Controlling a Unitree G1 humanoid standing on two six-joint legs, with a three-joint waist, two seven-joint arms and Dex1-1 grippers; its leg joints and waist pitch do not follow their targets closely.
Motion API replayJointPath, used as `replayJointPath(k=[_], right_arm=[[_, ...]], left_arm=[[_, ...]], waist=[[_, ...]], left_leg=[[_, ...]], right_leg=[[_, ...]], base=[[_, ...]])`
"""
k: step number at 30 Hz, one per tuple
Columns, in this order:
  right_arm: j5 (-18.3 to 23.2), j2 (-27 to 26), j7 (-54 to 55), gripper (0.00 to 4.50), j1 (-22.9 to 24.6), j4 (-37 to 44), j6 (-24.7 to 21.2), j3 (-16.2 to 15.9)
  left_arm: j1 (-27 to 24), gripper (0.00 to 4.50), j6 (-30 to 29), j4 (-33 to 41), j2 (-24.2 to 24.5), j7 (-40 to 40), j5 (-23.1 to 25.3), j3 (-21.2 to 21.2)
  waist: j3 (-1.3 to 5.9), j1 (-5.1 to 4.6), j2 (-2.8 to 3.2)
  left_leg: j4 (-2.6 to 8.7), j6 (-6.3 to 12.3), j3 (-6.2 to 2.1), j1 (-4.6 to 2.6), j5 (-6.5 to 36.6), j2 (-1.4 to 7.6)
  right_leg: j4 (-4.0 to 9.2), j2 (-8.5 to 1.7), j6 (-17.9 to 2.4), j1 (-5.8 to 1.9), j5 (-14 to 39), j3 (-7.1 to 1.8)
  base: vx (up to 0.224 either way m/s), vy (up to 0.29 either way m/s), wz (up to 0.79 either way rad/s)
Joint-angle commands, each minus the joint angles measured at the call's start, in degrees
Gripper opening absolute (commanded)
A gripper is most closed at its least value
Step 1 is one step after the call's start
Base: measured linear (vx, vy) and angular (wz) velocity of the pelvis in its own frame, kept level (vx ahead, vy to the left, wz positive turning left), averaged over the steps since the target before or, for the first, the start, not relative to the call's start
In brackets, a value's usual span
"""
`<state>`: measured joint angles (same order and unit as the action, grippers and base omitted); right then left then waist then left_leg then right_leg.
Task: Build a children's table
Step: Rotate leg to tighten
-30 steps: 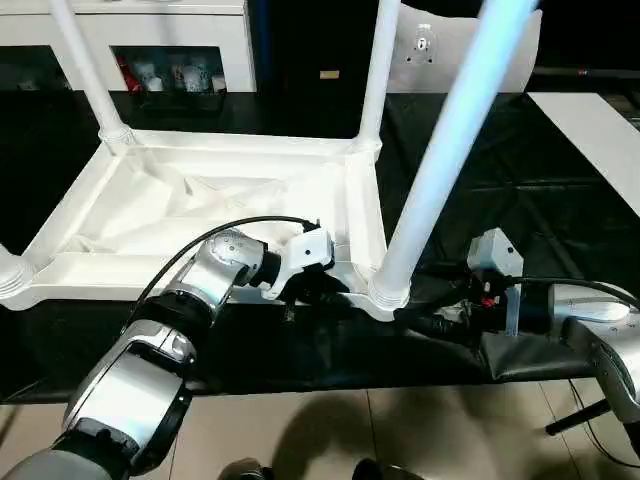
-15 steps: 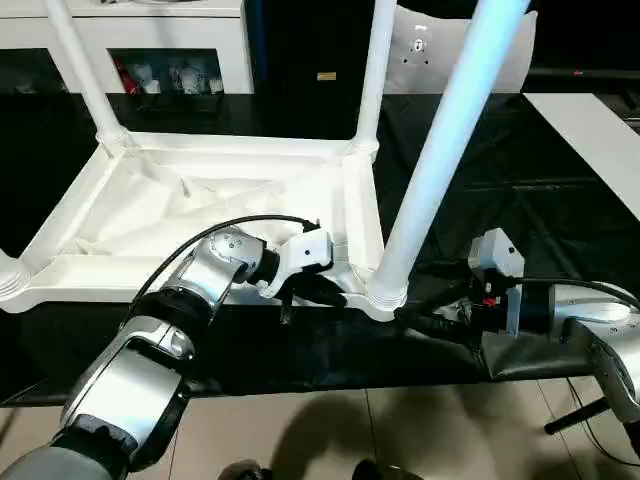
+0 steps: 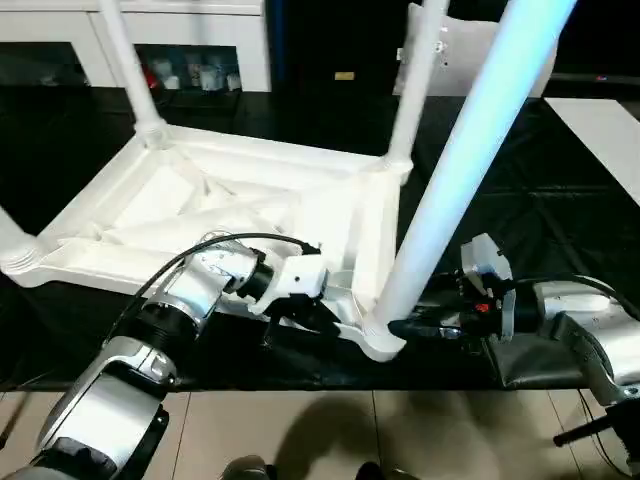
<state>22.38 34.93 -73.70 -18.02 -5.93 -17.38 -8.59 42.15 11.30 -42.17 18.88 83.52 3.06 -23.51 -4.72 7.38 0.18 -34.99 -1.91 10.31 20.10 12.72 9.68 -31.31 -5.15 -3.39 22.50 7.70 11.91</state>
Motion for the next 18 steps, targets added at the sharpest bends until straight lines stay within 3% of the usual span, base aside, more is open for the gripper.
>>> replayJointPath(k=[1, 3, 13, 18], right_arm=[[0.3, 0.0, -1.8, 3.22, -0.7, -1.1, 0.6, -0.3], [0.2, -0.3, -3.3, 3.22, -1.4, -1.8, 0.5, -0.9], [0.2, -0.5, -6.4, 2.22, -3.1, -3.6, 0.1, -3.0], [0.3, -1.6, -7.0, 2.04, -3.0, -3.6, -0.5, -3.6]], left_arm=[[0.3, 0.0, 0.7, 3.7, -0.2, 1.4, -0.2, -0.5], [0.0, 0.0, 0.2, 4.6, -0.2, 1.5, -0.1, -0.5], [-0.3, 0.0, -1.0, 5.6, 0.4, 1.2, 0.0, -0.8], [-0.7, 0.0, -3.7, 5.7, 1.0, 0.8, -0.1, -0.3]], waist=[[5.36, -0.15, -0.45], [5.35, -0.14, -0.51], [5.66, 0.51, -0.58], [5.35, 0.49, -0.16]], left_leg=[[3.86, 4.58, -2.06, -0.37, 3.4, 5.6], [3.86, 4.46, -2.01, -0.26, 3.5, 5.42], [3.68, 4.64, -2.03, -0.28, 1.8, 5.49], [3.81, 4.19, -2.02, -0.3, 3.2, 5.37]], right_leg=[[2.93, -6.55, -4.1, -3.94, 16.3, -5.42], [3.05, -6.52, -3.8, -4.01, 16.9, -5.38], [2.72, -6.4, -3.5, -3.83, 16.1, -5.47], [3.13, -6.25, -3.2, -3.78, 17.5, -5.32]], base=[[0.0, 0.0, 0.0], [0.0, 0.0, 0.0], [0.0, 0.0, 0.0], [0.0, 0.0, 0.0]])
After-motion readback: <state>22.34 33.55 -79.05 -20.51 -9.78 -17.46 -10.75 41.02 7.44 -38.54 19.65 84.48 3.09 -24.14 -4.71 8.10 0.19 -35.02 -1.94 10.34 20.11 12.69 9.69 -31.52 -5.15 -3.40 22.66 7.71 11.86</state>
